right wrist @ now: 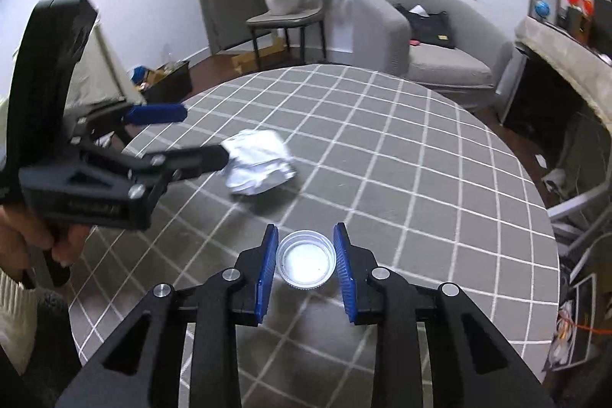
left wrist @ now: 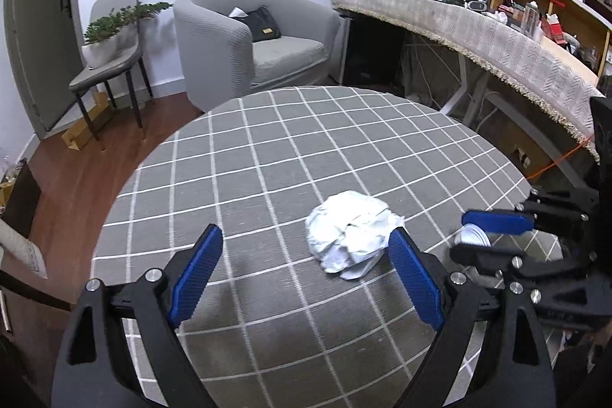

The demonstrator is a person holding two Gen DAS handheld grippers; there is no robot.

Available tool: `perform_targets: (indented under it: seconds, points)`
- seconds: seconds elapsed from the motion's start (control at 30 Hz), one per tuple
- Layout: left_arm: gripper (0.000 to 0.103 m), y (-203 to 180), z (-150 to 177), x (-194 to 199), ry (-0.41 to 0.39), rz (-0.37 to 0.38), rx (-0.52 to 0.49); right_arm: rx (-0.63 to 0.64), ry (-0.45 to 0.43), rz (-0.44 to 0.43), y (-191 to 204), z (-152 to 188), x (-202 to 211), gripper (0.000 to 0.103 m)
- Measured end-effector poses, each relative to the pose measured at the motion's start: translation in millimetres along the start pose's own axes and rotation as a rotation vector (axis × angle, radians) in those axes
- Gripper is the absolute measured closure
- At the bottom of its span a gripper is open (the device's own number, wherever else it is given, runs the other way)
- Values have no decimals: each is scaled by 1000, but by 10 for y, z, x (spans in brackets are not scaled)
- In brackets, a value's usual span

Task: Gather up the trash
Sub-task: 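Close the left tool on the crumpled white paper while the right tool grasps the clear lid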

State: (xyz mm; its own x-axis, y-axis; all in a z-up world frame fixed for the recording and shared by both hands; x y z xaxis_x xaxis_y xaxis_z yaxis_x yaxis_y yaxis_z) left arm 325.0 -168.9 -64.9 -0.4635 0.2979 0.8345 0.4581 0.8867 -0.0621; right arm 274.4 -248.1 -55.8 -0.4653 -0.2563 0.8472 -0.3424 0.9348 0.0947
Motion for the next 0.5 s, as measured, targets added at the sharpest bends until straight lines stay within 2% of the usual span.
perform_targets:
  seconds: [0.33, 0.5]
  points:
    - [12, -143, -128, -173, 55, 53, -17, -48, -39, 4, -274, -175, 20, 73]
    - [13, -145, -96, -290, 98, 97, 13, -75, -55, -14, -332, -212, 32, 73]
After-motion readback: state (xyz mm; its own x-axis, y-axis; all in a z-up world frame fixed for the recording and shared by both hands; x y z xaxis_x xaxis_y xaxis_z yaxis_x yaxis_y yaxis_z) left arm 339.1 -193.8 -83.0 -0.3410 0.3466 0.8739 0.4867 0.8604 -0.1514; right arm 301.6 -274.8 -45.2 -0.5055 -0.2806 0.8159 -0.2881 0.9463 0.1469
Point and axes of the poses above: each gripper's, at about its wrist camera, not at the fingertips, and x roughly against the way its jaws point, y to its left, z to its underside, the point moved 6 cm from there along -x, roughly the way its jaws point, and after that the axes turned 13 degrees about y, right-handed, at the moved point
